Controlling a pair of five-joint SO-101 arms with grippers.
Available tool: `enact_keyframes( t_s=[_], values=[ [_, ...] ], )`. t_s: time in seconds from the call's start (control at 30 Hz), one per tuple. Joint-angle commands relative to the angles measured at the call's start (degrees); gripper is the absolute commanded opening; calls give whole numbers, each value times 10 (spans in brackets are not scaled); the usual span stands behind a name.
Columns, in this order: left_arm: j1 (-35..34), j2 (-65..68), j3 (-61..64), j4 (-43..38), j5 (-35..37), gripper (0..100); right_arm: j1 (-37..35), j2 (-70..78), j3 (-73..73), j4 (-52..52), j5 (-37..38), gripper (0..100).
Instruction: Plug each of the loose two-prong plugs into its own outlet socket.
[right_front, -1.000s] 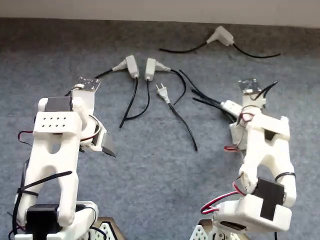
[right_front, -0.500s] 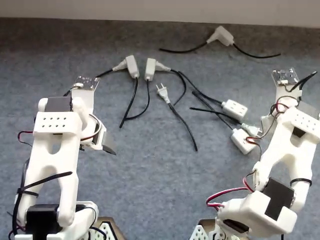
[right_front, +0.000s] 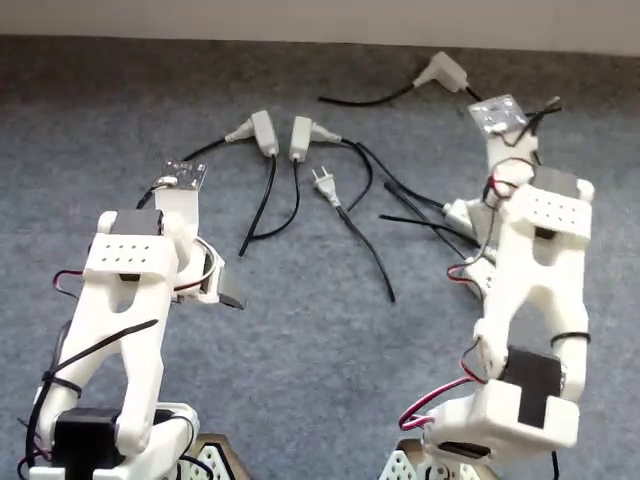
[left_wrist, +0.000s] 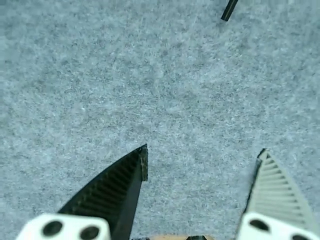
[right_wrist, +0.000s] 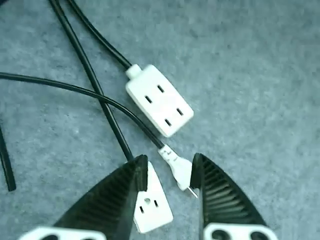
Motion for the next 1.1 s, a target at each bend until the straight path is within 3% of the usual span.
enact_keyframes(
  t_s=[0.0,0.17,0.37,0.73,0.87,1.07],
  values=[
    [10,-14,-1,-5,9,333,-34,54,-68,-12,-11,152],
    [10,-14,12,-10,9,333,-17,207,-196,8,-11,152],
    [10,-14,12,-10,9,333,-1,407,-481,131,-10,152],
    [9,-14,13,-10,9,333,6,689,-949,335,69,152],
    [9,-14,13,-10,9,333,6,695,-1022,371,97,179],
    [8,-14,13,-10,9,333,11,691,-1018,371,98,217]
  ],
)
